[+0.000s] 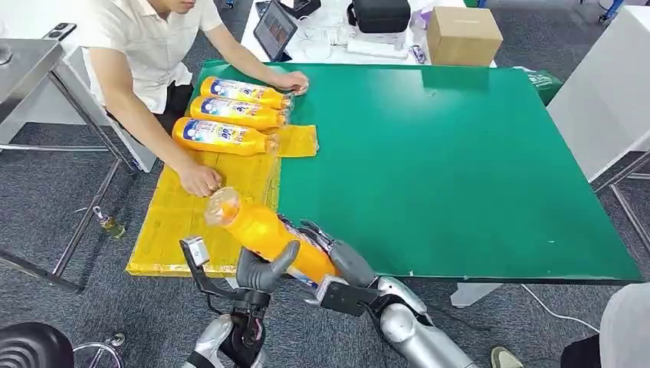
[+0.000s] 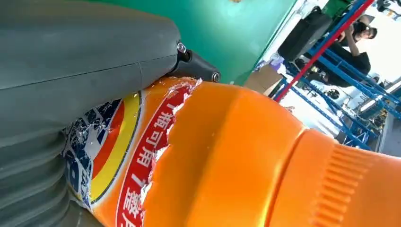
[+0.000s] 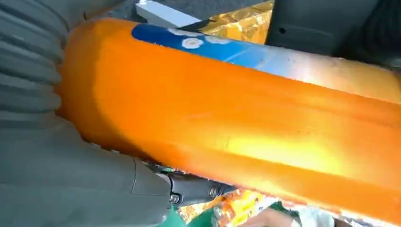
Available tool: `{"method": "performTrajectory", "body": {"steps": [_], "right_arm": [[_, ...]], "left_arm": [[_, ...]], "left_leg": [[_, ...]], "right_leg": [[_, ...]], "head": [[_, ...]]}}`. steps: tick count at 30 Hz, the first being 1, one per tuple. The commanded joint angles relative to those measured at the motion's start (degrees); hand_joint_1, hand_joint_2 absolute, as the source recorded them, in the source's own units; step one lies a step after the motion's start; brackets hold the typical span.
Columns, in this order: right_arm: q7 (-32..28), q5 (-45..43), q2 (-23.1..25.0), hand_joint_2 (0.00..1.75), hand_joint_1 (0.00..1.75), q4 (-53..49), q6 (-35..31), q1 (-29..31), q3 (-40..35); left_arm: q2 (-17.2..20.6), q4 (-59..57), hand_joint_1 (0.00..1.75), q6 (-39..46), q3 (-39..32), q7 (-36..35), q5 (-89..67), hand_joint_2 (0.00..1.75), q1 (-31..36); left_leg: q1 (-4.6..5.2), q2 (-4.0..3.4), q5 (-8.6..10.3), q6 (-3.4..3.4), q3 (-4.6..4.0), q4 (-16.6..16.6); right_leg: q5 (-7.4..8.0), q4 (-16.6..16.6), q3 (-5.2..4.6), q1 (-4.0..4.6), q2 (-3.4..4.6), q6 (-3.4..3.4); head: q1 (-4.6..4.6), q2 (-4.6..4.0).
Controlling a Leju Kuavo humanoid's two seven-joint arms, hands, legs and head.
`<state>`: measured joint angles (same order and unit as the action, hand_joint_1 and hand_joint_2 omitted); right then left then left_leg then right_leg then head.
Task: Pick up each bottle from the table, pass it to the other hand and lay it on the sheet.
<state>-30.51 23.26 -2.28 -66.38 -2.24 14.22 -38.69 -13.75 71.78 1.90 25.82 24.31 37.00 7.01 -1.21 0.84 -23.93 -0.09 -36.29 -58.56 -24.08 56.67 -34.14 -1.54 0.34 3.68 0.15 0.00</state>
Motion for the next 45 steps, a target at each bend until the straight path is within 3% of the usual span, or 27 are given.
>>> {"method": "performTrajectory", "body": {"steps": [1,2,4,7,9,11,14,18,21,22,27,39,42,45], "right_arm": [[-0.47,0.72,1.55,1.75,0.0,1.91,-3.39,-1.55,-0.61],[0.91,1.36,2.03,1.75,0.0,1.68,-6.33,-2.09,0.67],[3.61,8.6,4.89,1.75,0.0,0.38,-24.48,-4.06,5.66],[1.47,8.97,6.88,1.75,0.0,-5.03,-37.5,-5.58,9.95],[-6.82,17.32,15.15,1.75,0.0,-13.11,-37.76,-9.96,26.34],[-9.49,16.88,17.58,1.75,0.0,-18.01,-37.76,-10.62,32.45],[-9.49,16.7,18.94,1.75,0.0,-28.16,-37.76,-10.99,35.68],[-9.49,13.72,19.69,1.75,0.0,-30.77,-37.76,-10.87,35.77],[-9.49,13.31,20.86,1.75,0.0,-36.38,-37.76,-10.05,37.15],[-9.49,11.26,20.2,1.75,0.0,-36.97,-37.76,-9.87,35.77],[-9.49,8.85,19.11,1.75,0.0,-34.46,-37.76,-10.04,31.82],[-9.49,7.37,18.43,1.75,0.0,-33.01,-37.76,-10.39,30.01],[-9.49,4.33,17.03,1.75,0.0,-30.78,-37.76,-10.43,28.86],[-9.49,1.98,15.39,1.75,0.0,-28.24,-37.76,-9.62,26.8]], "left_arm": [[2.58,-0.31,1.75,-0.21,-4.66,-0.43,0.81,1.75,3.4],[2.74,-0.99,1.75,1.26,-4.58,-0.94,-0.26,1.75,3.73],[4.1,-3.02,1.75,7.46,-8.36,-4.01,-0.23,1.75,3.9],[5.99,-5.57,1.75,8.88,-11.6,-4.22,-1.09,1.75,5.05],[7.32,-9.32,1.75,15.59,-9.5,-3.6,-10.06,1.75,8.06],[7.98,-14.14,1.75,22.08,-6.58,-0.99,-22.89,1.75,11.81],[7.86,-20.02,1.75,24.38,-5.06,-2.46,-34.61,1.75,16.18],[8.33,-23.52,1.75,26.15,-4.06,-4.09,-40.84,1.75,18.81],[8.54,-28.04,1.75,22.78,-4.63,-7.38,-44.55,1.75,21.99],[9.63,-31.42,1.75,25.79,-1.86,-9.54,-51.56,1.75,24.73],[9.88,-35.97,1.75,27.87,-1.3,-12.31,-61.37,1.75,29.21],[9.94,-36.08,1.75,28.22,0.76,-14.04,-68.04,1.75,31.34],[10.18,-38.94,1.75,22.54,6.24,-23.41,-83.26,1.75,34.77],[8.03,-46.55,1.75,12.84,10.64,-30.25,-93.51,1.75,39.93]], "left_leg": [[-0.04,-0.06,-0.06,0.04,0.23,0.05],[-0.04,-0.07,-0.04,0.03,0.17,0.05],[-0.03,-0.06,-0.03,0.03,0.16,0.06],[-0.03,-0.18,-0.06,0.04,0.29,0.09],[0.02,-0.15,-0.05,0.02,0.13,0.04],[-0.01,0.05,0.0,0.01,0.04,0.0],[-0.07,0.12,0.0,0.04,0.09,-0.01],[-0.02,0.02,0.0,0.08,0.13,0.0],[-0.05,0.02,-0.01,0.08,0.24,0.02],[0.03,0.02,0.03,0.05,0.11,-0.02],[-0.08,-0.12,0.09,0.1,0.4,0.07],[-0.15,-0.34,0.19,-0.05,0.3,0.03],[-0.18,-0.29,0.16,-0.01,0.39,0.07],[-0.2,-0.23,0.2,-0.02,0.32,0.03]], "right_leg": [[-0.05,-0.06,0.23,0.08,-0.02,-0.17],[-0.03,-0.06,0.17,0.07,-0.01,-0.14],[-0.02,-0.06,0.16,0.06,-0.01,-0.13],[-0.03,-0.07,0.24,0.07,0.08,-0.21],[-0.05,0.06,0.06,0.02,0.08,-0.18],[-0.08,0.11,-0.01,0.04,-0.15,-0.18],[-0.09,0.07,0.09,0.09,-0.23,-0.19],[-0.03,0.04,0.15,0.03,-0.1,-0.14],[0.04,0.02,0.25,0.06,-0.13,-0.36],[0.07,0.1,0.07,0.01,-0.11,-0.29],[0.13,-0.03,0.35,0.15,-0.03,-0.46],[0.21,0.01,0.2,0.23,0.05,-0.49],[0.17,-0.04,0.35,0.27,-0.03,-0.57],[0.2,0.0,0.28,0.3,-0.1,-0.58]], "head": [[0.02,0.0],[0.0,0.0],[0.0,0.0],[0.07,0.0],[-0.02,0.0],[0.0,0.0],[-0.04,0.0],[0.04,0.0],[0.02,0.0],[0.0,0.0],[0.02,0.0],[0.0,0.0],[0.02,0.0],[0.0,0.0]]}}
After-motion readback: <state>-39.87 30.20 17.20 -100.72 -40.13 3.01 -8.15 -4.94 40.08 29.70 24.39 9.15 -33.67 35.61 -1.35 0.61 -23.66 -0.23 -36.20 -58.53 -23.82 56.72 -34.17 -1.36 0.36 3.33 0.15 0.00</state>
